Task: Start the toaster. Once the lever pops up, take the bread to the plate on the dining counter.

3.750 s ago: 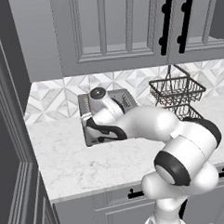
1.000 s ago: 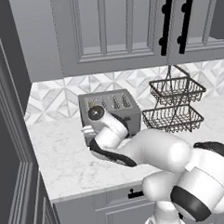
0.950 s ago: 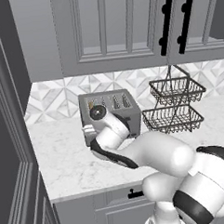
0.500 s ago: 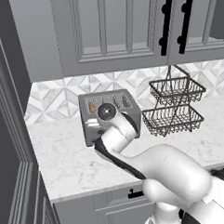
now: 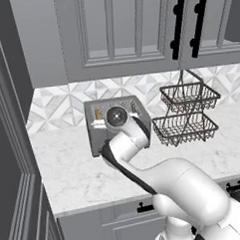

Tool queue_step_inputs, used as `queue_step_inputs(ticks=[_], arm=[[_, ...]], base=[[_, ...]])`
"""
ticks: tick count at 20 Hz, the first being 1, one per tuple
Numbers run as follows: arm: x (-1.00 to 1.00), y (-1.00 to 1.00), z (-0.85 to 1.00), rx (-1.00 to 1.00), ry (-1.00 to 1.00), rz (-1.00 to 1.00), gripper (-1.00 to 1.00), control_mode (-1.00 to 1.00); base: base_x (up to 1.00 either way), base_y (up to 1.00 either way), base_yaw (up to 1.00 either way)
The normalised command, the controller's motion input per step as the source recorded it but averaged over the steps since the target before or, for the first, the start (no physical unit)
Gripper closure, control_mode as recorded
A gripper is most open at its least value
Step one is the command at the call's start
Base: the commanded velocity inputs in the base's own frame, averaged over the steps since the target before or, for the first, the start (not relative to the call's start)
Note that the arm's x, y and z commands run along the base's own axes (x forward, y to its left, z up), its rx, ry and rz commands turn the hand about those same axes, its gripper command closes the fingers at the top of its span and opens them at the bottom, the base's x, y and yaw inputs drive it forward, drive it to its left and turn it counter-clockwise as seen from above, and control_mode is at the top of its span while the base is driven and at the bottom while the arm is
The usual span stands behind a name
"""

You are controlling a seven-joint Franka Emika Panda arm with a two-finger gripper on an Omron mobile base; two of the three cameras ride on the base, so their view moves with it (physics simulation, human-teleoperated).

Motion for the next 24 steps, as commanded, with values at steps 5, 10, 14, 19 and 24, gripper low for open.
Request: queue_step_inputs(ticks=[5,10,14,19,24], arm=[[0.1,0.07,0.37,0.0,0.0,0.07,1.0,-1.0],[0.18,0.08,0.09,-0.04,0.0,0.07,1.0,-1.0],[0.22,0.13,0.0,-0.07,-0.01,0.01,1.0,-1.0],[0.38,0.14,0.0,-0.02,0.0,0.0,1.0,-1.0],[0.32,0.16,0.0,0.0,0.01,0.0,1.0,-1.0]], base=[[0.0,0.0,0.0],[0.0,0.0,0.0],[0.0,0.0,0.0],[0.0,0.0,0.0],[0.0,0.0,0.0]])
